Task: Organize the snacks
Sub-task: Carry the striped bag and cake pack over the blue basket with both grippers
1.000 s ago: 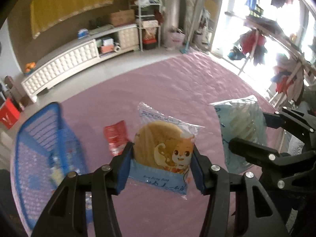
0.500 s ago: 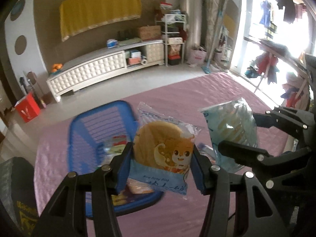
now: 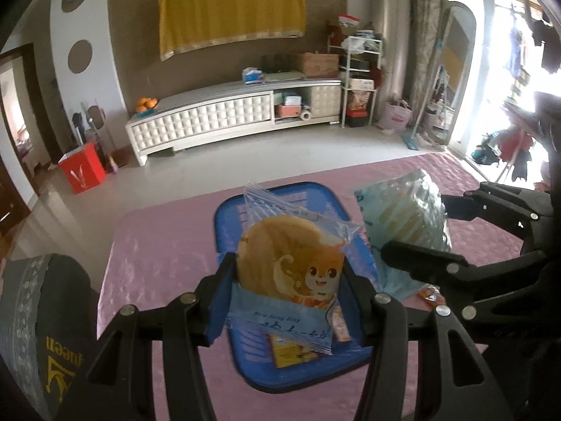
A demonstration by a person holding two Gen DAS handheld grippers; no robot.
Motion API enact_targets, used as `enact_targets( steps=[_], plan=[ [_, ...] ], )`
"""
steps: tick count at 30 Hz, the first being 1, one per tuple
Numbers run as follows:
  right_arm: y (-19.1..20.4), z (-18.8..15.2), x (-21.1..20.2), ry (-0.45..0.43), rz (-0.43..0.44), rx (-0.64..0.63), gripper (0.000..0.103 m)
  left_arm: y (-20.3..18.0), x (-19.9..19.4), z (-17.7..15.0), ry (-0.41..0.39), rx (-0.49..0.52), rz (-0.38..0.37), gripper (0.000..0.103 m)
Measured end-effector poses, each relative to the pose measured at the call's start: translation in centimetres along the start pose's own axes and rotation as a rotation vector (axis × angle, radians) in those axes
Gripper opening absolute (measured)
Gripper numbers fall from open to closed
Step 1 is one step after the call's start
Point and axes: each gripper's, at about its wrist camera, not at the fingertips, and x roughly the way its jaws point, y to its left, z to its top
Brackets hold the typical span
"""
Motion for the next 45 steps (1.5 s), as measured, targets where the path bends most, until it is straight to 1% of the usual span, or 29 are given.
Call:
enact_targets(
  steps=[8, 12, 16, 20, 23, 26, 27, 30, 31, 33, 36, 39, 43, 45],
  plan=[
    [1.4, 1.5, 4.8, 0.072, 0.015, -0.057, 0.062, 3.7, 3.6, 0.0, 0.050, -0.051, 0.019, 0.052],
    [1.7, 2.2, 6.8, 0.098, 0.029, -0.070, 0.062, 5.2, 5.2, -0.2, 0.062, -0.073, 0.024, 0.052],
    [1.5, 2.6, 9.1, 0.145, 0.043, -0.059, 0.062, 6.4, 6.6, -0.2, 0.076, -0.084, 0.034, 0.052],
    [1.3, 3.1, 11.0, 0.154, 0.034, -0.044, 0.062, 7.3, 7.6, -0.3, 0.081, -0.097, 0.027, 0.052],
    [1.1, 3.2, 12.9, 0.191, 0.037, -0.035, 0.062, 8.1, 8.3, 0.0, 0.084, -0.111, 0.028, 0.052],
    [1.1, 3.2, 14.6, 0.215, 0.053, -0.016, 0.063, 8.7, 8.4, -0.1, 0.080, -0.136, 0.018, 0.052],
    [1.2, 3.1, 15.2, 0.229, 0.051, -0.018, 0.064, 9.0, 8.4, -0.1, 0.080, -0.141, 0.025, 0.052],
    [1.5, 2.9, 16.8, 0.268, 0.067, -0.027, 0.068, 9.5, 8.4, -0.4, 0.085, -0.148, 0.046, 0.052],
    [1.6, 2.8, 17.0, 0.274, 0.071, -0.037, 0.078, 9.5, 8.3, -0.5, 0.086, -0.149, 0.050, 0.052],
    [1.6, 2.7, 16.6, 0.263, 0.056, -0.044, 0.090, 9.7, 8.1, -0.8, 0.090, -0.150, 0.053, 0.052],
    [1.3, 3.1, 14.9, 0.215, 0.056, -0.033, 0.090, 9.8, 7.7, -0.9, 0.094, -0.150, 0.055, 0.052],
    [0.8, 3.6, 13.0, 0.194, 0.059, -0.018, 0.090, 9.2, 7.2, -0.7, 0.086, -0.142, 0.046, 0.052],
    [0.2, 3.9, 10.5, 0.159, 0.039, -0.003, 0.090, 7.6, 6.2, -0.2, 0.069, -0.118, 0.029, 0.052],
    [-0.2, 3.9, 9.1, 0.148, 0.016, -0.003, 0.090, 7.2, 5.8, 0.1, 0.061, -0.107, 0.021, 0.052]
  ],
)
